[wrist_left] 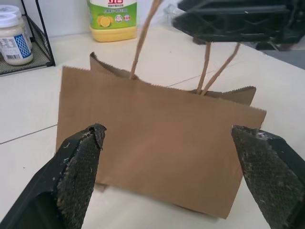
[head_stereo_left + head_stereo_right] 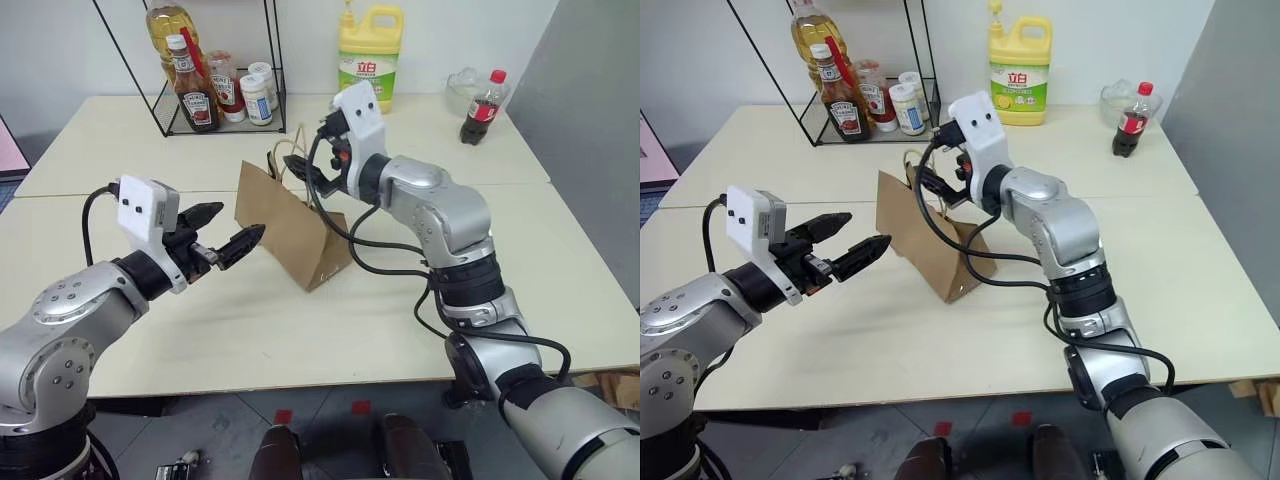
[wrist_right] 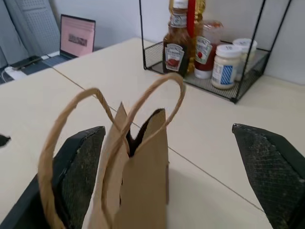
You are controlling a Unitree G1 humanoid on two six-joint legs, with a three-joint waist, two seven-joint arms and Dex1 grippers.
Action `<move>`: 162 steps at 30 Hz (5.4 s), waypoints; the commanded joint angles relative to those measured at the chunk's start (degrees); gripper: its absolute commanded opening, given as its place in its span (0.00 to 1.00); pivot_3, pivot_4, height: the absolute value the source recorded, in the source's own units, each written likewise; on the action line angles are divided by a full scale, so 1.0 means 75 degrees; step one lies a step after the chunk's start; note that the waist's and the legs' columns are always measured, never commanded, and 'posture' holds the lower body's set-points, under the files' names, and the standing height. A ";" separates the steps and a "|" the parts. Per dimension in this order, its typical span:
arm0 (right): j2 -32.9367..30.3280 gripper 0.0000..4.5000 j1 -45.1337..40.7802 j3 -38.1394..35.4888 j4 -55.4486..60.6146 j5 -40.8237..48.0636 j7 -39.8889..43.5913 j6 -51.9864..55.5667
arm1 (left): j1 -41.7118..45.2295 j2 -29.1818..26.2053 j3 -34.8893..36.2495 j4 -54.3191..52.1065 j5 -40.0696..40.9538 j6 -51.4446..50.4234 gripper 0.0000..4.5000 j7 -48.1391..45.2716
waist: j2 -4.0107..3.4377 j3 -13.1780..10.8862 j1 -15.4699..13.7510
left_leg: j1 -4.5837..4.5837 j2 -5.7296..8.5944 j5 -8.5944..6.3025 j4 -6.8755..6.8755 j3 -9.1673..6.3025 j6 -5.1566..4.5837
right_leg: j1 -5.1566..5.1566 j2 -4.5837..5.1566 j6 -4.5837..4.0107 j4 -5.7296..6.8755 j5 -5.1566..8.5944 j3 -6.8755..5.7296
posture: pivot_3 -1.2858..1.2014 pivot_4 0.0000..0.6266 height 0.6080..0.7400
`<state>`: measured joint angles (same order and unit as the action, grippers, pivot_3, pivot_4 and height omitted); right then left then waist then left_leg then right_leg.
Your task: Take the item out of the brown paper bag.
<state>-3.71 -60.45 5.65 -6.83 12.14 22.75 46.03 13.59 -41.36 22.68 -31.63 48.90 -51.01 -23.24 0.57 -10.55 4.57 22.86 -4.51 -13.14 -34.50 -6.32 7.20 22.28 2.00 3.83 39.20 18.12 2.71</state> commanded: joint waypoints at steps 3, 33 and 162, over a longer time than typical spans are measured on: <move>0.0181 1.00 -0.0472 -0.0317 0.0104 0.0346 -0.0038 0.0096 | 0.0454 -0.0140 -0.0220 0.0198 -0.0213 0.0305 1.00 -0.0248 | 0.0000 0.0000 0.0010 | 0.0000 0.0000 0.0000 -0.0002 -0.0001 -0.0001 | 0.0000 0.0000 0.0000 0.0002 0.0000 0.0001 | 0.52 0.24 1.00; -0.1057 0.00 -0.0979 0.1611 -0.0615 -0.0327 0.2509 -0.1339 | -0.0179 0.0106 -0.0034 -0.0138 -0.0314 0.0530 1.00 0.0049 | 0.0000 0.0000 0.0011 | 0.0001 0.0000 -0.0003 -0.0007 -0.0001 -0.0005 | -0.0001 0.0000 0.0000 -0.0001 0.0000 0.0001 | 0.52 0.24 1.00; -0.3455 0.98 0.6336 -0.0313 0.4146 0.0548 0.2022 -0.1442 | 0.1732 -0.1144 -0.4592 0.3697 -0.5705 0.8954 1.00 -0.8029 | 0.0006 -0.0005 -0.0198 | -0.0006 -0.0001 0.0001 -0.0058 0.0006 -0.0021 | -0.0026 -0.0005 0.0000 0.0039 0.0002 0.0005 | 0.52 0.24 1.00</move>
<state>-29.01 -12.90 3.67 21.81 15.28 37.22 36.02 26.34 -50.51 -11.40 -4.57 6.83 12.39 -84.30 0.62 -10.59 3.08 22.83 -4.52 -13.14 -34.93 -6.28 7.04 22.09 1.96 3.83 39.47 18.14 2.74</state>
